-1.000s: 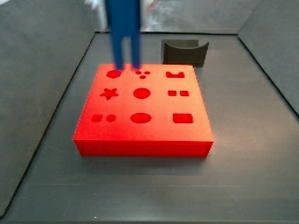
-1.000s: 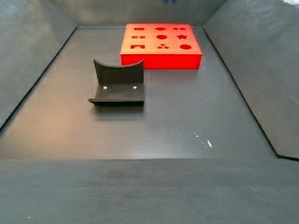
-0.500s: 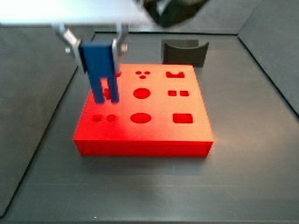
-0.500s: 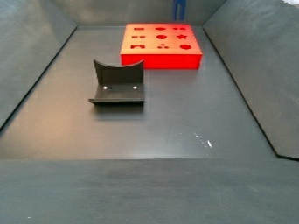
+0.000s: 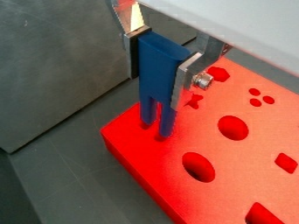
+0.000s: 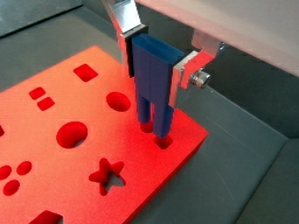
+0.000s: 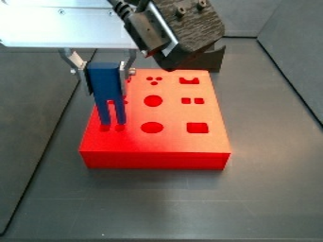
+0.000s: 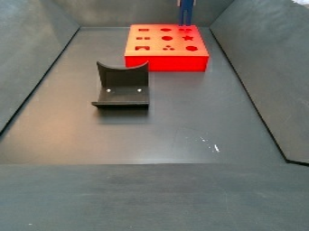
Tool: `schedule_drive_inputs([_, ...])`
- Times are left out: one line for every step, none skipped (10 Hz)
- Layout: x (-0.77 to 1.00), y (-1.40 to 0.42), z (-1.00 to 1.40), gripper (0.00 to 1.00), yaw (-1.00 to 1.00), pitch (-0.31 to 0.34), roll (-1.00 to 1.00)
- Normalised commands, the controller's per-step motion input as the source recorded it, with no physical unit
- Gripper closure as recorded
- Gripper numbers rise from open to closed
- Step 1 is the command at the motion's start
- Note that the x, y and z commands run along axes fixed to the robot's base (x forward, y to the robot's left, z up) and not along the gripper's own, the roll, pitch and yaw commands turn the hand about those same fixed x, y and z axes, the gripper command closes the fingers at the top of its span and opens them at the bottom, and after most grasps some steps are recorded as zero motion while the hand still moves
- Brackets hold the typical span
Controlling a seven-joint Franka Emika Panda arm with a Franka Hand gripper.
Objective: Insert the square-circle object.
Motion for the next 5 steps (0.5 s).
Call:
schedule_drive_inputs([0.00, -0.03, -0.13, 1.00, 0.00, 0.044, 0.11])
schedule_drive_inputs([0.00, -0.05, -0.11, 1.00, 0.00, 0.016, 0.08])
schedule_drive_inputs([0.07, -0.06, -0.10, 1.00, 0.00, 0.003, 0.05])
schedule_drive_inputs([0.01, -0.04, -0.11, 1.00, 0.00, 0.000, 0.06])
schedule_drive_inputs([0.00, -0.03, -0.13, 1.00, 0.00, 0.000, 0.07])
